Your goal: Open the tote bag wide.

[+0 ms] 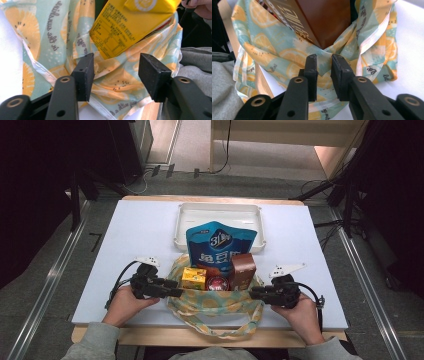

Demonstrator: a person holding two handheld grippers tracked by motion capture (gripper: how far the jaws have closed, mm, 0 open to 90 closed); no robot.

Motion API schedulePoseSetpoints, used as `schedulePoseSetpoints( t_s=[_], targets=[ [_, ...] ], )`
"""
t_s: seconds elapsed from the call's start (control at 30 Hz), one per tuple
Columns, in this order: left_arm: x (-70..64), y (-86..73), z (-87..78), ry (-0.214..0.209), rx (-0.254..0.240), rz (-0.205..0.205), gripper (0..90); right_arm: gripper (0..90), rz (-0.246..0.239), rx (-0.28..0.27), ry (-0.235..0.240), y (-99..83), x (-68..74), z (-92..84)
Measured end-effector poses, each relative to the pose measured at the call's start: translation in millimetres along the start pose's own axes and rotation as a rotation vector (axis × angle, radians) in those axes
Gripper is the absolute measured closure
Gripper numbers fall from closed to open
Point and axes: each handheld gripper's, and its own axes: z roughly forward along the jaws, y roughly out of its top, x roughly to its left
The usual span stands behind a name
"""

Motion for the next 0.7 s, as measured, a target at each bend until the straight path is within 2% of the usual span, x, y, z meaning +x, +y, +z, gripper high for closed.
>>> schedulePoseSetpoints(
  t_s=[0.4,0.47,0.7],
  targets=[
    [-4.7,5.0,-9.0,0.013,-0.014,0.015,34.8,64.5,-0.013,-0.036,0.007,5.6,-2.1,-10.8],
    [-6.8,6.4,-14.6,0.019,-0.036,0.024,33.6,63.6,-0.013,-0.043,0.001,6.5,-2.8,-13.4],
    [-12.7,11.2,-25.0,0.025,-0.068,0.035,32.7,60.5,-0.01,-0.079,0.007,9.5,-4.0,-25.7]
  ],
)
